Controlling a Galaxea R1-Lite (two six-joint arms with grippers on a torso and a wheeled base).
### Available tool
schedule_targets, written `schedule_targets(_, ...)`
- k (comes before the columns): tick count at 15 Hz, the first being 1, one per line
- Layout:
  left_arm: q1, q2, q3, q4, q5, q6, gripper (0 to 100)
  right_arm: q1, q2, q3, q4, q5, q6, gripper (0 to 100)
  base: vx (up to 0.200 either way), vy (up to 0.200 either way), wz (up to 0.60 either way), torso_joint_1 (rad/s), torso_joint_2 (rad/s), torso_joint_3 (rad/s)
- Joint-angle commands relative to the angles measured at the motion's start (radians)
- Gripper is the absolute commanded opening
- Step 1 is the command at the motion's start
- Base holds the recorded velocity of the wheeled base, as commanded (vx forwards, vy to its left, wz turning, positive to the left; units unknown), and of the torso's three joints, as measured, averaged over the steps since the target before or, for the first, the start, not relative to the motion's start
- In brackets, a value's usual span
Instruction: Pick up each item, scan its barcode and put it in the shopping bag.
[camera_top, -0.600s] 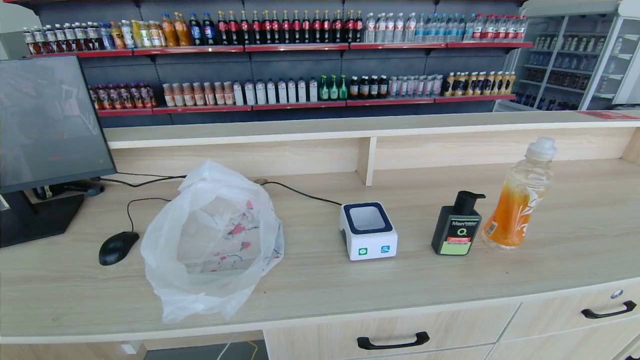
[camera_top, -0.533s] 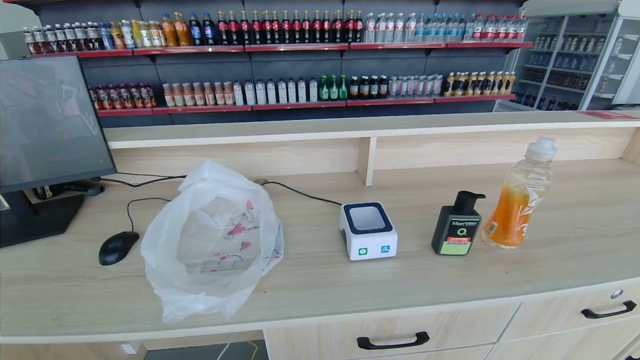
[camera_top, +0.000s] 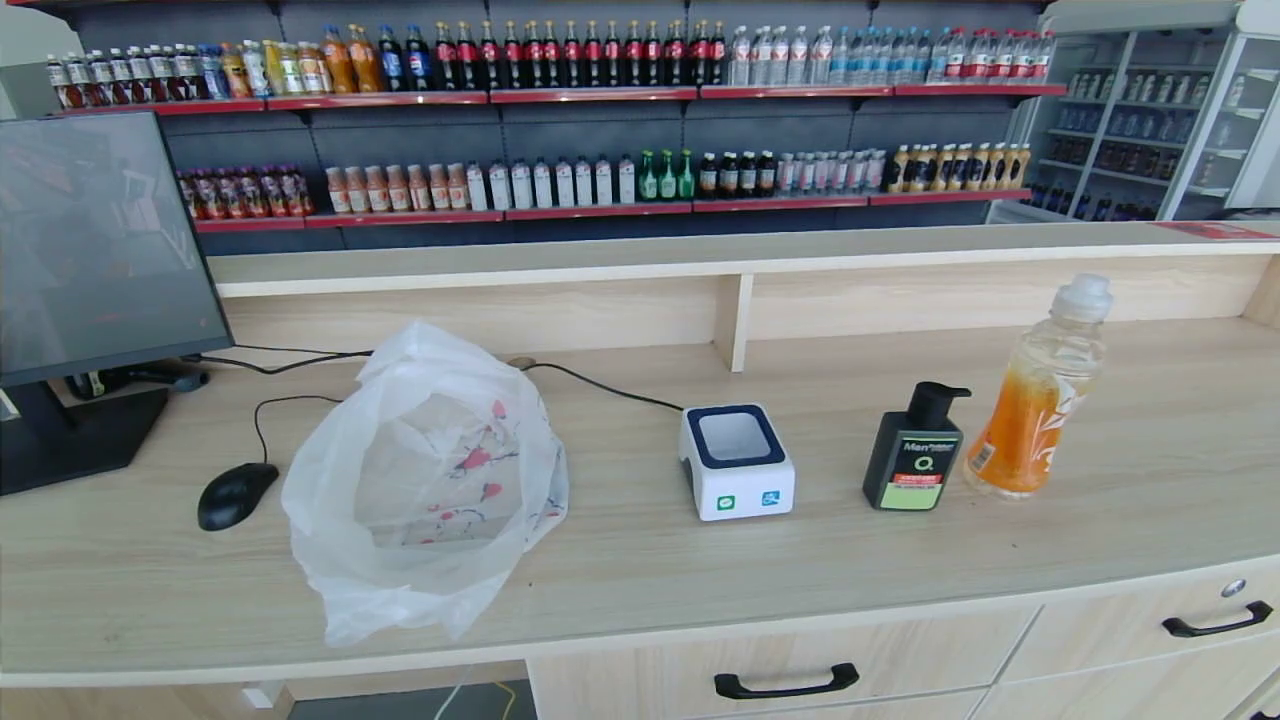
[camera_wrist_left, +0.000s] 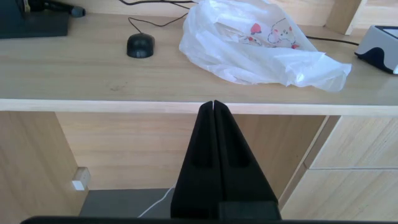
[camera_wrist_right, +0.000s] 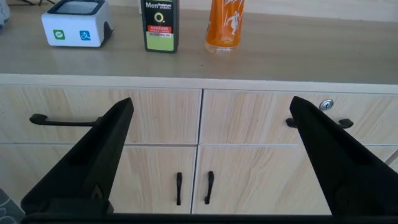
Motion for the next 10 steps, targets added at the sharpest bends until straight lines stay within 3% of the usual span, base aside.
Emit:
schedule_targets(1,0.0,0.0,0.0,0.0,0.0,0.0,0,0.0,0.001,-0.018,-0.016,-0.001,-0.008,100,0.0,0.0,0.0,0.0,0.0,0.0)
schedule_targets(3,0.0,0.0,0.0,0.0,0.0,0.0,0,0.0,0.003,-0.079,0.007,0.002,-0.005,100,0.0,0.0,0.0,0.0,0.0,0.0)
schedule_targets(6,0.0,0.0,0.0,0.0,0.0,0.0,0,0.0,0.099,-0.28,0.096,0.025,-0.001,100,0.0,0.0,0.0,0.0,0.0,0.0)
schedule_targets(10,0.0,0.0,0.0,0.0,0.0,0.0,0,0.0,0.27,-0.421,0.094,0.03,0.022,100,0.0,0.0,0.0,0.0,0.0,0.0)
